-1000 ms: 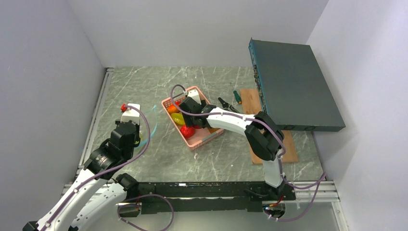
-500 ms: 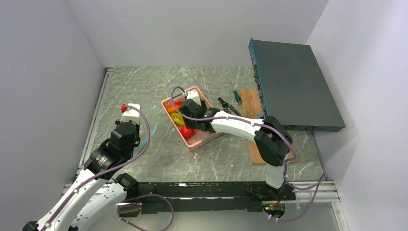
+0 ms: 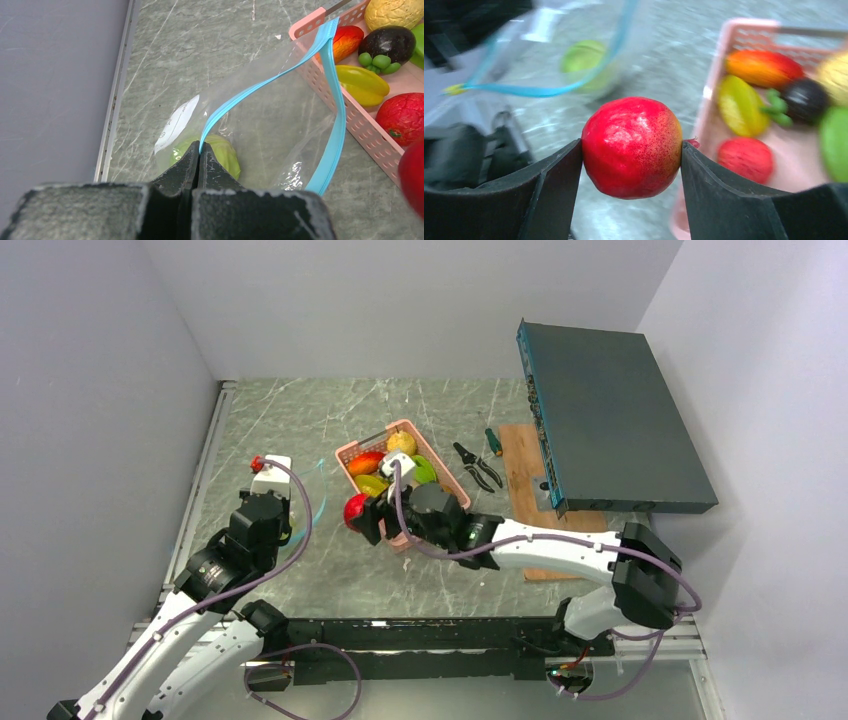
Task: Place the food in the zip-top bag and seal the zipper
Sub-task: Place the fake vegetable in the zipper food storage bag.
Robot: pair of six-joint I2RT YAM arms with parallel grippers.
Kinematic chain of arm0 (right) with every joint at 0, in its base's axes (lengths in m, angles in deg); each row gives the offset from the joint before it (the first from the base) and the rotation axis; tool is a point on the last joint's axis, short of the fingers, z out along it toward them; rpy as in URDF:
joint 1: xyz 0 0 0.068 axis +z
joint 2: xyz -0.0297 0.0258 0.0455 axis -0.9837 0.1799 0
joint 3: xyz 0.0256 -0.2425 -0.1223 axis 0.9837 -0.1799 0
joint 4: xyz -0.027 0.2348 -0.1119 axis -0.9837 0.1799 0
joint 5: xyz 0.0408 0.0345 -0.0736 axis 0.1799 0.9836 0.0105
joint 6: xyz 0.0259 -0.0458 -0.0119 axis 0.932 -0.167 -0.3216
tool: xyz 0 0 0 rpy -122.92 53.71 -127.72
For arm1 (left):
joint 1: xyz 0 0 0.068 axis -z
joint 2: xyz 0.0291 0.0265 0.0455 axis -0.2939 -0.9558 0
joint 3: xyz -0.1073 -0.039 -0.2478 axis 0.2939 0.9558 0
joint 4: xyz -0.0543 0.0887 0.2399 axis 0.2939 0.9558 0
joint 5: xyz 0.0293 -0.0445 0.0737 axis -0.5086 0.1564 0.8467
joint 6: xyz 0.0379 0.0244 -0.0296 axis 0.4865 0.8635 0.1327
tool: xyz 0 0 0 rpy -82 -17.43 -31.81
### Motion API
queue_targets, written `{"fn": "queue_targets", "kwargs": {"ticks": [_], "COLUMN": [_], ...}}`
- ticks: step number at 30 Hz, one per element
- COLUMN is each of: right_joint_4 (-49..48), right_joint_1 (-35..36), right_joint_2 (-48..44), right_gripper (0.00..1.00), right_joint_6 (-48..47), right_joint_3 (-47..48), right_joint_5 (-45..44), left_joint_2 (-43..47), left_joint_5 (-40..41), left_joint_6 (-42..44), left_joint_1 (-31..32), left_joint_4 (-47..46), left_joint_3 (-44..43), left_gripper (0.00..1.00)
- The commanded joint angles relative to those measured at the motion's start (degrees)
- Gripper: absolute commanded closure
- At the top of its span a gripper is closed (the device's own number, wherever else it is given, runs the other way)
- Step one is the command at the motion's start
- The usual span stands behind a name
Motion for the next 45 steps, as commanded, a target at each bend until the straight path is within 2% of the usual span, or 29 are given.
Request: {"fn": "queue_targets", "kwargs": {"ticks": [1,3,6,11,17,24,28,35,38,45], "right_joint_4": [-21.7,-21.8,-16.9,-15.2,-12.5,-9.2,-8.1,-5.4,-4.9,-2.7], "right_joint_1": [2.3,3.0,3.2,3.3,3.3,3.3,3.3,3.3,3.3,3.3], "right_joint_2": [-2.5,-0.4,4.0,8.4,11.9,14.9,15.8,16.3,15.9,15.0], "right_gripper": [1.0,1.0,1.0,1.0,0.92,0.75,0.54,0.3,0.24,0.18], "right_joint_6": [-2.5,-2.4,-1.2,-1.3,-2.2,-2.1,-1.1,-0.6,-0.6,-0.6], "right_joint_3": [-1.6,1.2,7.7,12.7,16.6,19.5,20.2,21.6,21.4,22.4], "right_joint_5": [14.1,15.9,15.5,14.1,13.8,10.3,8.8,7.5,6.9,5.9], "left_joint_2": [0.6,0.6,0.8,0.9,0.8,0.7,0.9,0.8,1.2,1.2], "left_joint_5": [0.8,0.8,0.8,0.7,0.7,0.8,0.7,0.6,0.7,0.6], "left_joint_6": [0.6,0.6,0.5,0.6,0.6,0.5,0.5,0.2,0.4,0.6], "left_joint_1": [0.0,0.0,0.0,0.0,0.0,0.0,-0.1,0.0,0.0,0.0], "left_joint_4": [-2.3,-2.2,-2.1,-2.3,-2.2,-2.2,-2.1,-1.6,-2.1,-2.2], "left_joint_3": [-0.1,-0.2,-0.2,-0.1,-0.2,-0.1,-0.1,-0.4,-0.1,-0.1], "left_gripper": [1.0,1.0,1.0,1.0,1.0,1.0,1.0,1.0,1.0,1.0]}}
